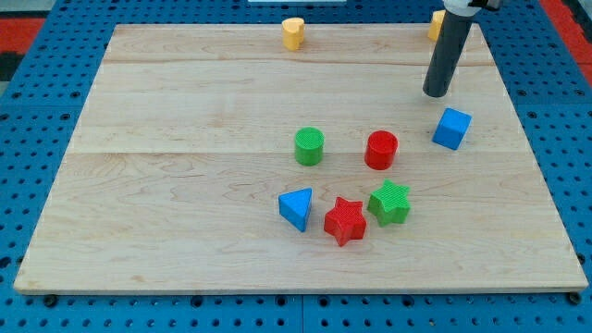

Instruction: Slide the blue cube diagonal to the top right of the green star

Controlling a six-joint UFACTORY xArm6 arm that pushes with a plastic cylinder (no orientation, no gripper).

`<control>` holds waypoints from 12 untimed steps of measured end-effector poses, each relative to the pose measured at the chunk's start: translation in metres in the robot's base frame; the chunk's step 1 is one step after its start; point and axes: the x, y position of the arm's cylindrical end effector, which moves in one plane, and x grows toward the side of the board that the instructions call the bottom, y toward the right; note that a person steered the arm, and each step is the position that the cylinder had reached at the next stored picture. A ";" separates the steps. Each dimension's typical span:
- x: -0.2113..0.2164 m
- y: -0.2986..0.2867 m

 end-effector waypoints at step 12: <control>0.102 0.020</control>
